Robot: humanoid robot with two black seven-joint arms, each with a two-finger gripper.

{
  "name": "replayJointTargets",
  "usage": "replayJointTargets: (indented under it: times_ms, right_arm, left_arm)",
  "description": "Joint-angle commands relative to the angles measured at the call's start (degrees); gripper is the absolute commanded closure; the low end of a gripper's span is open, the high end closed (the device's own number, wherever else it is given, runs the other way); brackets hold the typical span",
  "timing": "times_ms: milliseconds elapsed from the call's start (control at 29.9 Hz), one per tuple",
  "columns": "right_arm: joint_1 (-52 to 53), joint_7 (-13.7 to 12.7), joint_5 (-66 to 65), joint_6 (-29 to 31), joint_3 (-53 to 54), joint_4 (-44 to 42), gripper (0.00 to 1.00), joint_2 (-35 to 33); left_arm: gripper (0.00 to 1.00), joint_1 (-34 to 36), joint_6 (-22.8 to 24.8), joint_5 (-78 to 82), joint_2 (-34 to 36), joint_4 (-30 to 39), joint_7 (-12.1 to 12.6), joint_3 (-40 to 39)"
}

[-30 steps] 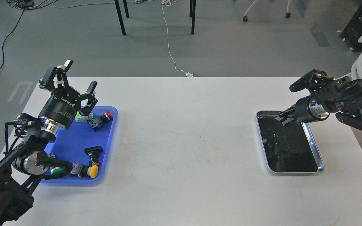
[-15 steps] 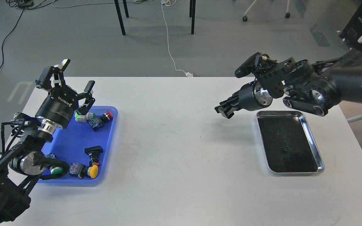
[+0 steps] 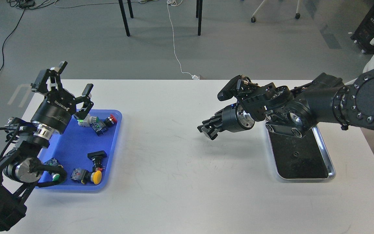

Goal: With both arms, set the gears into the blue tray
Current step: 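Carry the black gear to the table center and release it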

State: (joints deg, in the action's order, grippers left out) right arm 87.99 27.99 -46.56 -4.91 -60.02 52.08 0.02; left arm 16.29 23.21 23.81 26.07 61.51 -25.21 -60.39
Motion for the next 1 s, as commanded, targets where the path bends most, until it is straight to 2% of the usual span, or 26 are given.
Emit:
replayJointTargets:
  times_ms: [0, 267, 602, 836, 936, 969]
  right_arm:
    - [-0.3, 0.0, 0.2, -3.4, 0.2, 3.6, 0.83, 0.0]
    - [-0.9, 0.0, -1.6, -5.1, 0.3, 7.8, 0.83, 0.0]
    - [-3.5, 0.0, -3.2, -5.5, 0.3, 7.1, 0.76, 0.0]
    - [-5.1, 0.0, -2.8, -7.8, 0.4, 5.1, 0.76, 0.0]
    - [-5.5, 0.0, -2.8, -7.9, 0.6, 4.9, 0.72, 0.0]
    - [-5.5, 0.0, -2.7, -7.9, 0.8, 4.8, 0.67, 0.0]
  left_arm:
    - [0.02, 0.0, 0.0, 0.0, 0.0, 0.0, 0.0, 0.0]
    - [0.02, -0.7, 0.0, 0.1, 0.1, 0.1, -0.1, 0.0]
    - [0.02, -1.3, 0.0, 0.0, 1.3, 0.4, -0.2, 0.0]
    - [0.02, -1.5, 0.1, 0.0, 1.4, 0.4, -0.5, 0.0]
    - [0.02, -1.5, 0.0, 0.0, 1.4, 0.4, -0.5, 0.0]
    - [0.02, -1.5, 0.0, 0.0, 1.4, 0.4, -0.5, 0.0]
